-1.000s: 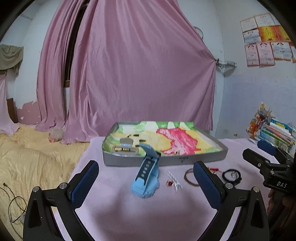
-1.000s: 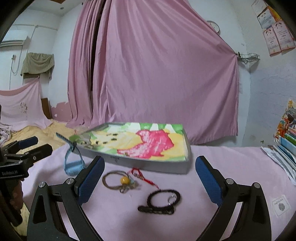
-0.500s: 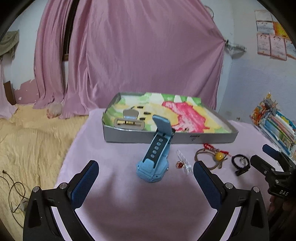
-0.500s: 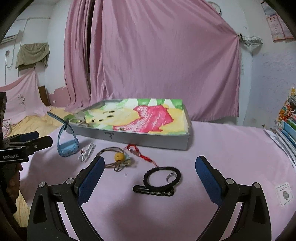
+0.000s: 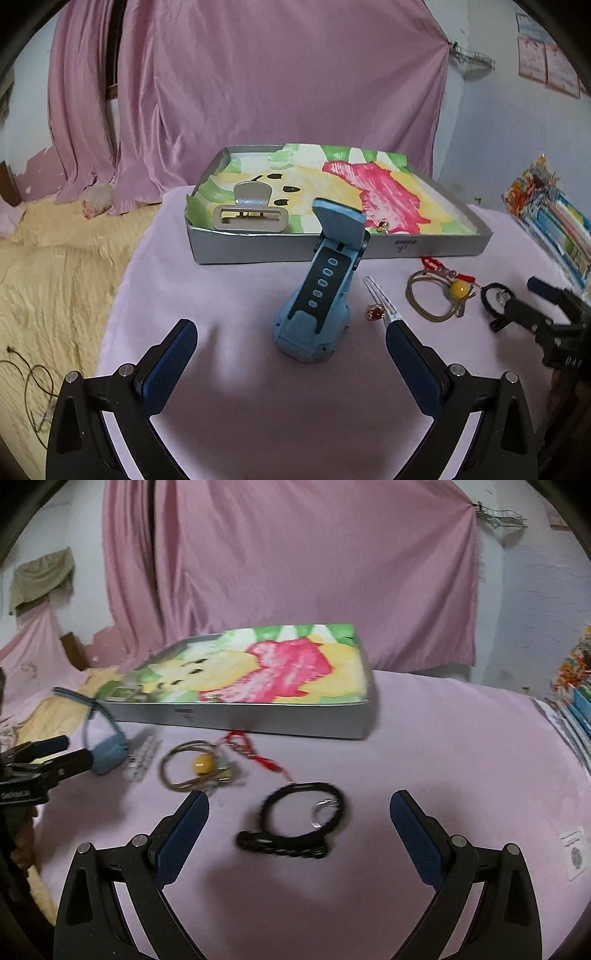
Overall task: Organize jewelry
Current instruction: 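Withdraw both open tools from the tray toward the remaining items, then grasp the blue smartwatch with the left tool while the right tool grasps the black hair band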
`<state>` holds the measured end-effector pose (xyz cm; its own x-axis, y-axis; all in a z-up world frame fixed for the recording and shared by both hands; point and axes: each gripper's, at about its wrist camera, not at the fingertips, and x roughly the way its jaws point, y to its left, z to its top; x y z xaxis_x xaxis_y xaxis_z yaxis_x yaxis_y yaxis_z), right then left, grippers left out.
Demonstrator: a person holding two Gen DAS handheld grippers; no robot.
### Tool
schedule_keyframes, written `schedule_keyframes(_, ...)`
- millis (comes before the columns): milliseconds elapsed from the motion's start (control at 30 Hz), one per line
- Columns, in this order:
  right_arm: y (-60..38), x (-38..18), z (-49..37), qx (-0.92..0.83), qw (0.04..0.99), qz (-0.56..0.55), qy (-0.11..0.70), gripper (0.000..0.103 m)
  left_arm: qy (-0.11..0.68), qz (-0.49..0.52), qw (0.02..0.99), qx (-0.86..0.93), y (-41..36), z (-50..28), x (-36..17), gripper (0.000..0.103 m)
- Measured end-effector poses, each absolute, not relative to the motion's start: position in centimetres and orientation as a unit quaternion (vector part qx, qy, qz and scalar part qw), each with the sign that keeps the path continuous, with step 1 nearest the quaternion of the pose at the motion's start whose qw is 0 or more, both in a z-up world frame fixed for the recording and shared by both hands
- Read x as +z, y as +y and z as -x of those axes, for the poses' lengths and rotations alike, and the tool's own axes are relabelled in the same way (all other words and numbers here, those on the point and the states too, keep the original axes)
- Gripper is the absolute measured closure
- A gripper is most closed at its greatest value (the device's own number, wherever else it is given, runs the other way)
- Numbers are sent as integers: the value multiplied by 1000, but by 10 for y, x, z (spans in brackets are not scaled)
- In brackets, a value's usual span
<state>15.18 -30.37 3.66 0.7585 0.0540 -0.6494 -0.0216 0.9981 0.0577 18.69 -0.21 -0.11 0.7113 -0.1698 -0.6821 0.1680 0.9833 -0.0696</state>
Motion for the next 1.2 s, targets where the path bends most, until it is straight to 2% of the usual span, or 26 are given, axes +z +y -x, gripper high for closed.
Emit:
schedule_keyframes(433,-320,21,-166,49,911,-108,396,7,394,-27,913,-101,-14,-205,-5,1)
schedule_keyframes(767,-319,21,-165,62,912,-117,387,9,404,-32,906,-121,-21,-203,-9,3)
schedule_keyframes(900,-319,20,-165,59,913,-119,386,20,406,-38,905,-124,-25,-204,-9,4)
schedule_keyframes(1200,-317,21,-164,70,915,-110,382,47,408,-40,903,-127,-25,-203,-11,30)
